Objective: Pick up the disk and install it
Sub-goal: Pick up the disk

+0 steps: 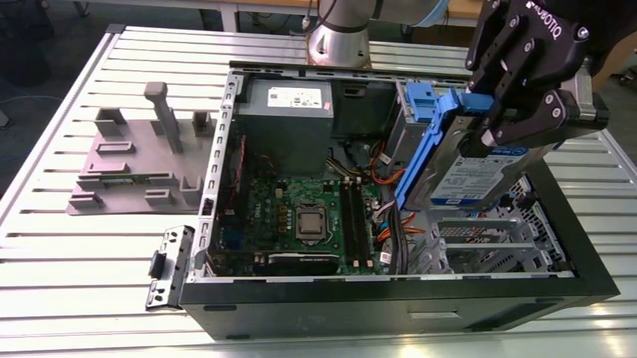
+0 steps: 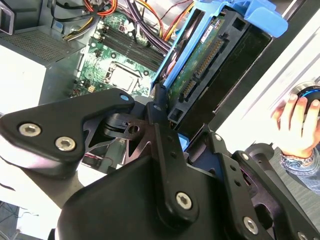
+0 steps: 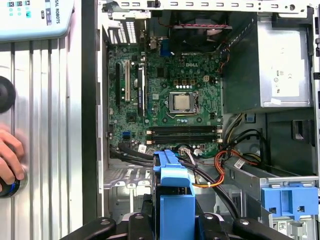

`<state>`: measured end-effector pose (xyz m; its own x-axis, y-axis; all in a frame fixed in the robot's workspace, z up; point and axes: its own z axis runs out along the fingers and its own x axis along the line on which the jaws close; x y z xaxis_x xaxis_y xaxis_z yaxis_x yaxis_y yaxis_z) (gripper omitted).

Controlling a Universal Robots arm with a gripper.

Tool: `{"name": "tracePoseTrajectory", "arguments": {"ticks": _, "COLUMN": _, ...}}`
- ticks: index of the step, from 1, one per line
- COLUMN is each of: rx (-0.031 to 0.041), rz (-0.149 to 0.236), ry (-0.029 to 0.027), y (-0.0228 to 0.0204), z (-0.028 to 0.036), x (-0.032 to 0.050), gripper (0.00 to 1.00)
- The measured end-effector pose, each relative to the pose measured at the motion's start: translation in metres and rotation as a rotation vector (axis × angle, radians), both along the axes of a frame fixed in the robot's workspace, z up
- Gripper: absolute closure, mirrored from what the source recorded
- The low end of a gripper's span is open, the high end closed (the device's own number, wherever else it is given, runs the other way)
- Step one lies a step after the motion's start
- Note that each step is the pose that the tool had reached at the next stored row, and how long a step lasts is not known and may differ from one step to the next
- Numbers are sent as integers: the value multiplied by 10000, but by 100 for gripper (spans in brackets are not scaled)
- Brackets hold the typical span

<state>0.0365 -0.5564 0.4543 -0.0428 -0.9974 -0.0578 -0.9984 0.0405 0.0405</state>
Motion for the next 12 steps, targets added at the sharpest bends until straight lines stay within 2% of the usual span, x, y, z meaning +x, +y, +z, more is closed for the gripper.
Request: {"name": "tracePoseTrajectory", "arguments": {"ticks": 12, "rx": 1, "rz": 0, "ry": 0, "y": -99, "z": -12, "x": 0, "gripper": 64}}
